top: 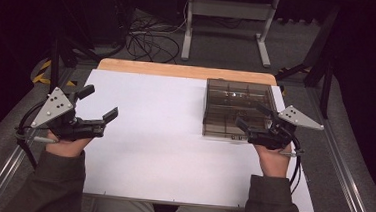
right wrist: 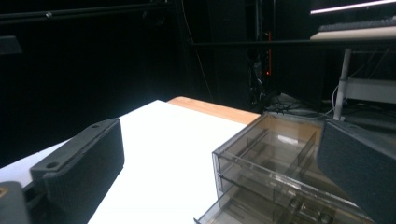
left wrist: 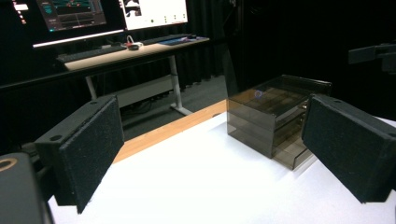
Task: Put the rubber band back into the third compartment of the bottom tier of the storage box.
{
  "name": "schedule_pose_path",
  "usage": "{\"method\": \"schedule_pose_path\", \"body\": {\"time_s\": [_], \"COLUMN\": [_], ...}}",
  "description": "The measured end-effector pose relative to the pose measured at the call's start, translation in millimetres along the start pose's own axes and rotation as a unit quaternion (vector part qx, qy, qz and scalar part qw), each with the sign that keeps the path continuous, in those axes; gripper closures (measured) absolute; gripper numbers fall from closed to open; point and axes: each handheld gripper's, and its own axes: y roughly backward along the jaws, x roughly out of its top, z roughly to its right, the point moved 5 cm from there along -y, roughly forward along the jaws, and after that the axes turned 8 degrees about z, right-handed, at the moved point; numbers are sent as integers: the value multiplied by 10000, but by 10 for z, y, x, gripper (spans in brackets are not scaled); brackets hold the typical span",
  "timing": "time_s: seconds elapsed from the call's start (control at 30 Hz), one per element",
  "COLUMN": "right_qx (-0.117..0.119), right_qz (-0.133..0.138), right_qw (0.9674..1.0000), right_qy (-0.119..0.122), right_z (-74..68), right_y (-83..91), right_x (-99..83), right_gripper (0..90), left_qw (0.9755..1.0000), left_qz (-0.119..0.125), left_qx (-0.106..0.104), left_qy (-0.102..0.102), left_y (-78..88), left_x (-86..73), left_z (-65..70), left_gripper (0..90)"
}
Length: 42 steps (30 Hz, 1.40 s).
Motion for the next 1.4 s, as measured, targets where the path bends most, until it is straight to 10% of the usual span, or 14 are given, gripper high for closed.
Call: {"method": "schedule_pose_path", "body": {"time_s": [0.7, 1.4], "right_qx": [182, 252], "right_qz": [762, 975], "right_qw": [9969, 9946], "right_qy": [-101, -262], "right_z": [-61, 4], "right_y": [271, 355], "right_x": [329, 365], "right_gripper": [0, 0], "left_qw": [10000, 10000], "left_qz": [-12, 23], "left_qx": [10, 32], "left_qy": [7, -6], "left_y": [-15, -4], "left_x": [-16, -4], "left_z": [-20, -23], "left_gripper": [64, 64]}}
